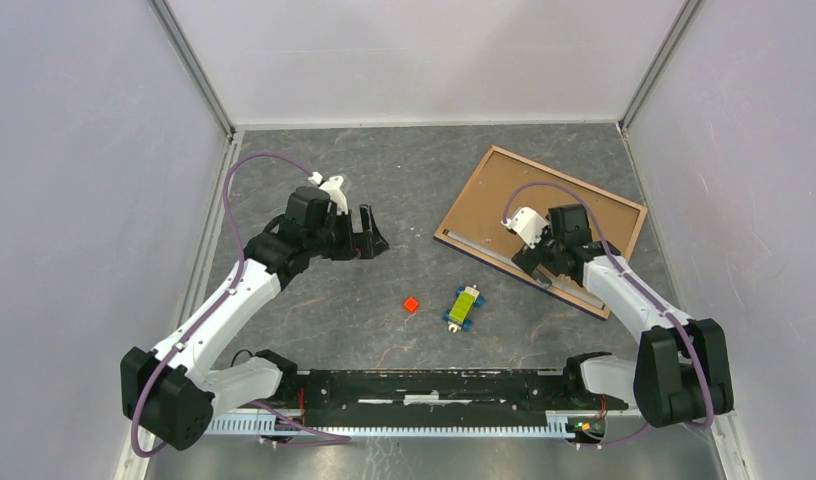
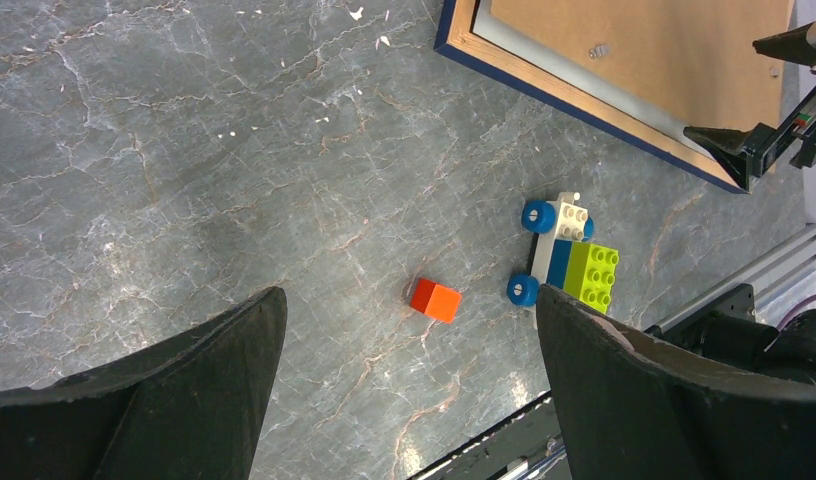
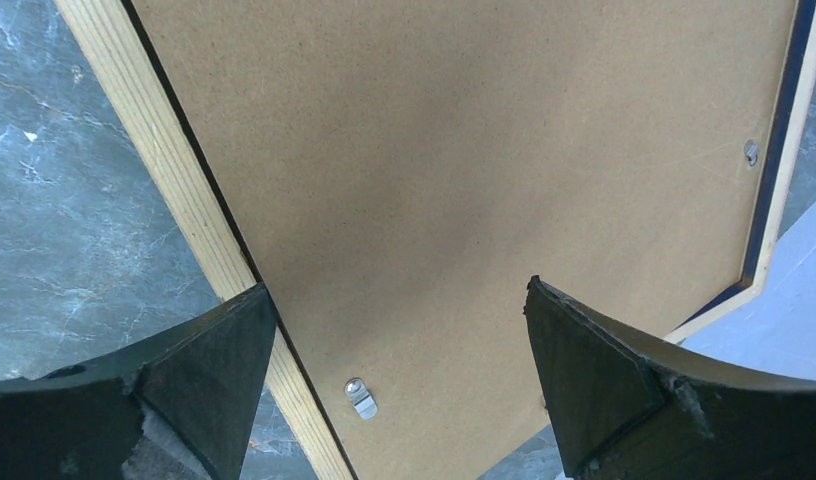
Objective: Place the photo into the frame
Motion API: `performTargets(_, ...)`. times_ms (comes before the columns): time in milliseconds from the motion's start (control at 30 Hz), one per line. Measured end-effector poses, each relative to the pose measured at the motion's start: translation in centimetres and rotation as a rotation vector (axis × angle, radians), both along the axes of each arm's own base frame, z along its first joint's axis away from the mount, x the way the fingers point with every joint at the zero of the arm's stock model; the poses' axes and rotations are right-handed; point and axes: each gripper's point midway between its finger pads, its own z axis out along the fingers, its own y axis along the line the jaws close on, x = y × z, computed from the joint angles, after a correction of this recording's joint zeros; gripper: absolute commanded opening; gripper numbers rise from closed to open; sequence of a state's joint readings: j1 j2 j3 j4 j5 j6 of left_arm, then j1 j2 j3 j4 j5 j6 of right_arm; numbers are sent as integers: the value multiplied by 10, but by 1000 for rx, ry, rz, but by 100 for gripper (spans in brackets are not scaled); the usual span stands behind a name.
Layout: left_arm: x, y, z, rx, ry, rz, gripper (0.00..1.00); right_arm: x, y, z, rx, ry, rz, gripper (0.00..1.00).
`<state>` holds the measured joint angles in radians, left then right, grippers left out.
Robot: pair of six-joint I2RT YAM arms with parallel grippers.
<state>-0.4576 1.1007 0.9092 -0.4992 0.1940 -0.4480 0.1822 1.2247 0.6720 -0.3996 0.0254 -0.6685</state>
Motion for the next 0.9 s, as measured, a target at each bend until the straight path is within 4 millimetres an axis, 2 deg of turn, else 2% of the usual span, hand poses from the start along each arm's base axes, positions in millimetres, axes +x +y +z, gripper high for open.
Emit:
performTargets(233,0,0,0,0,0,0,100,2,6,13,1,9,11,98)
performTargets(400,1,1,0,0,0,6,100,-2,0,20,-6,0,-38,98)
performTargets(533,4,5,0,0,-1,19,100,0,7,29,55,-27,-90,98)
performTargets(667,6,8,-2,0,0,31,100,12,25,42,218,-76,-214,98)
performTargets(900,4,3,-7,-18,16,6,100,31,76,47,645,-51,-344,98)
